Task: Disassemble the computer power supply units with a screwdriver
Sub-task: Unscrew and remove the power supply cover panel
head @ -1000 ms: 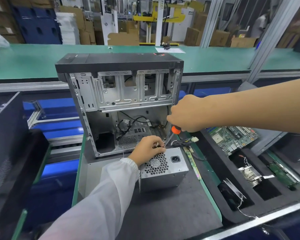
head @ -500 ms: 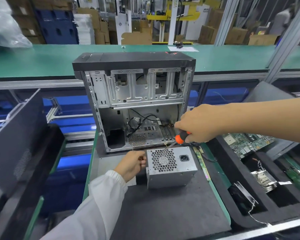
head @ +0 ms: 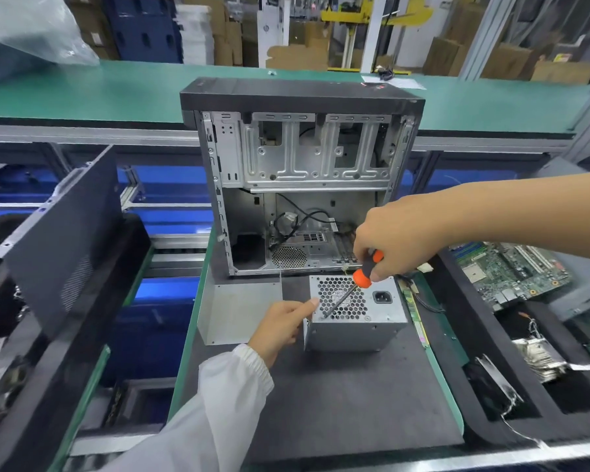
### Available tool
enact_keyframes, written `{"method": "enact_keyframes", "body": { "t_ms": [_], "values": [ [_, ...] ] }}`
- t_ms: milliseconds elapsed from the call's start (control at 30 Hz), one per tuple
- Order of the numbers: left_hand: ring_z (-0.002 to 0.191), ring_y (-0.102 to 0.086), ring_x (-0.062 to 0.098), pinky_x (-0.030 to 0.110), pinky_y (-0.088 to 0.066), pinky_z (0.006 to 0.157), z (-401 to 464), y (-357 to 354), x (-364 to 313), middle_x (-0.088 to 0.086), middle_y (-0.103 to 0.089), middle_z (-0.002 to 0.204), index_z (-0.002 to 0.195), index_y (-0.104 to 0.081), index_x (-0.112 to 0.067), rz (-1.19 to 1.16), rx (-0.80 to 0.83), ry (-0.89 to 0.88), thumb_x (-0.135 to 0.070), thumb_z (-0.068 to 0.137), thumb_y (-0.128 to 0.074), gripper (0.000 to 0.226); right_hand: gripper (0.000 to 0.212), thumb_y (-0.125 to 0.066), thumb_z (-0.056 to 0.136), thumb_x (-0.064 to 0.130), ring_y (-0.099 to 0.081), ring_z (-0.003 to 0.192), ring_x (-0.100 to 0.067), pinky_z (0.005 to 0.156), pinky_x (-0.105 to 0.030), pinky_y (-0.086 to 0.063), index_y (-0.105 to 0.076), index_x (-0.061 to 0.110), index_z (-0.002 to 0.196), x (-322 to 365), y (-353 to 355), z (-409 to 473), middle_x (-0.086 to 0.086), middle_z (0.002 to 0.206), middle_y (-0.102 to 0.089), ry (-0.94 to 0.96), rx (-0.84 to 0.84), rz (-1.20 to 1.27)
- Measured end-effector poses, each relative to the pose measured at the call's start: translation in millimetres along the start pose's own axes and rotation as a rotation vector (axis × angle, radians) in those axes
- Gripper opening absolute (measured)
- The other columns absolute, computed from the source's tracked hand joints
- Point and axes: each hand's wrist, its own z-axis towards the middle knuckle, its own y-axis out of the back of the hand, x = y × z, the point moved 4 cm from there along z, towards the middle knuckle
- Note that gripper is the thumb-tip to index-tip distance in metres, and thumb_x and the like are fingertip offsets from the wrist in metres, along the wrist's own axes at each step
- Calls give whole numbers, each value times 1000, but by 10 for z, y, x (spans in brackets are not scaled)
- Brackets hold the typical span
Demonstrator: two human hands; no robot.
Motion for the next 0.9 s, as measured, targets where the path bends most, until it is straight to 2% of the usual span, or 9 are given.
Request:
{"method": "enact_keyframes", "body": {
  "t_ms": [67, 167, 300, 400, 500, 567, 767, 833, 900],
  "values": [
    [50, -14, 12, 21, -14, 44, -2, 3, -36, -1, -14, 63, 48, -28, -26, 8, -12, -37, -41, 94, -61, 59, 32, -54, 91, 40, -57, 76, -23, 49, -23, -31, -66, 16, 107, 5, 2, -3, -7, 98, -70, 1, 8, 7],
    [49, -11, 13, 23, -11, 45, -1, -1, -60, -2, -14, 60, 53, -23, -25, -1, -23, -69, -36, 94, -63, 58, 33, -54, 90, 40, -63, 85, -24, 49, -23, -32, -66, 16, 109, 8, 13, -6, -7, 100, -70, 1, -7, 6],
    [51, -15, 13, 23, -14, 47, -21, -3, -38, 7, -21, 67, 57, -37, -18, -34, -38, -25, -38, 92, -65, 49, 34, -53, 90, 40, -57, 76, -22, 49, -23, -32, -67, 16, 109, 20, 26, -16, -6, 98, -71, -1, -16, -11],
    [49, -15, 13, 21, -16, 44, -27, 3, -31, 4, -17, 66, 53, -30, -24, -37, -56, -17, -39, 91, -66, 54, 34, -53, 91, 43, -51, 71, -18, 49, -23, -32, -67, 16, 107, 29, 48, -29, -5, 97, -70, 3, -25, 1],
    [51, -12, 14, 21, -14, 44, -17, -3, -34, 5, -14, 68, 56, -28, -23, -24, -53, -31, -38, 92, -65, 54, 36, -52, 92, 47, -51, 69, -17, 49, -21, -31, -67, 17, 106, 29, 75, -42, -4, 95, -70, 14, -34, 29],
    [55, -11, 18, 23, -13, 47, -9, -4, -30, 9, -12, 71, 58, -29, -21, -31, -53, -28, -39, 91, -65, 52, 35, -53, 92, 46, -52, 70, -17, 49, -21, -32, -67, 17, 106, 35, 80, -43, -4, 96, -70, 12, -29, 29],
    [51, -13, 15, 19, -17, 42, 21, -1, 6, 10, -13, 72, 64, -39, -12, -41, -28, -10, -39, 91, -66, 47, 31, -53, 92, 41, -48, 70, -18, 49, -24, -30, -66, 17, 107, 74, 69, -25, -6, 99, -68, -4, -26, -7],
    [48, -16, 13, 18, -18, 41, 32, -1, 23, 6, -16, 67, 63, -41, -11, -53, -27, 1, -40, 90, -66, 47, 31, -53, 92, 40, -48, 70, -18, 48, -23, -30, -66, 17, 108, 87, 73, -30, -6, 100, -68, -6, -21, -16],
    [41, -23, 9, 14, -22, 39, 44, -2, 48, 0, -24, 58, 55, -41, -17, -66, -29, 19, -40, 89, -67, 49, 30, -53, 92, 37, -53, 69, -17, 47, -22, -30, -68, 16, 106, 97, 77, -26, -7, 98, -70, -5, 3, -2]
  ]
}}
